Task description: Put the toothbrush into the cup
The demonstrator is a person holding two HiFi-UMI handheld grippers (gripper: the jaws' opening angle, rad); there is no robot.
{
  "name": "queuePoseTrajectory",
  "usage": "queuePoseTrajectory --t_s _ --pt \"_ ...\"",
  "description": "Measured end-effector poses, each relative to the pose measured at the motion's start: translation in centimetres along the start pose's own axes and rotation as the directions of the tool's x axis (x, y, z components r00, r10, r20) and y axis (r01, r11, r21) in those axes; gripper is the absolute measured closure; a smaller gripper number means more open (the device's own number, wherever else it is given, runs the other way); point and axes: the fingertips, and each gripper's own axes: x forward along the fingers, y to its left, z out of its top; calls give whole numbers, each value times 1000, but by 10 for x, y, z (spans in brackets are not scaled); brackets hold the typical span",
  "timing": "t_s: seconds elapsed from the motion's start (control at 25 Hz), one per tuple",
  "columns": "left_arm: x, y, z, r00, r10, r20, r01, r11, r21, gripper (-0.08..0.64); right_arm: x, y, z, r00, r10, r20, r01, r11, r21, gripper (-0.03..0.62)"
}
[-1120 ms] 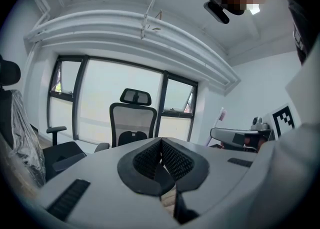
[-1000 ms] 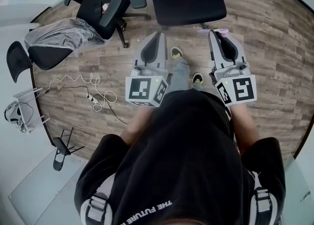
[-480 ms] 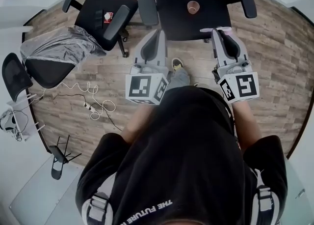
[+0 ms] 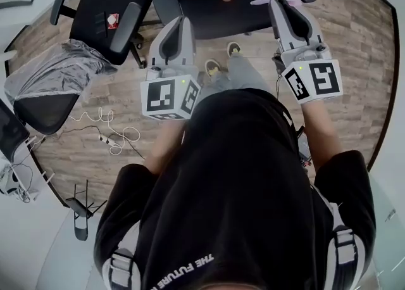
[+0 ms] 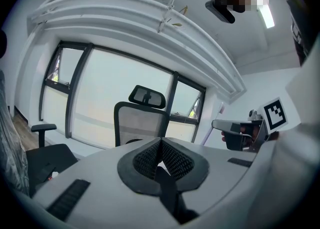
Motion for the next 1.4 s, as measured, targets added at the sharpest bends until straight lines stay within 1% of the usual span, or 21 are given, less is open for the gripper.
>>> queuePoseTrajectory --t_s 0.28,0.44,0.68,0.88,1.08,1.28,1.4 --pt "28 10 3 1000 13 -8 -13 1000 10 538 28 -32 -1 1000 10 -9 -10 1000 13 544" --pt "61 14 6 999 32 -22 -32 999 10 538 58 -56 -2 999 36 -13 -35 999 24 543" --pt "115 24 6 995 82 -53 -82 997 -1 538 96 -93 -14 996 76 -41 -75 997 37 543" --pt "145 44 3 987 138 -87 -138 990 11 538 132 -112 -38 990 115 -77 -110 991 70 544" --pt "169 59 -12 975 177 -131 -176 984 22 538 162 -127 -66 983 147 -114 -134 985 107 543" --pt "197 58 -34 969 172 -177 -170 985 25 538 182 -136 -97 974 170 -150 -151 980 131 545" --pt "219 54 -52 969 149 -199 -151 989 6 538 191 -138 -121 965 187 -183 -162 977 142 543"
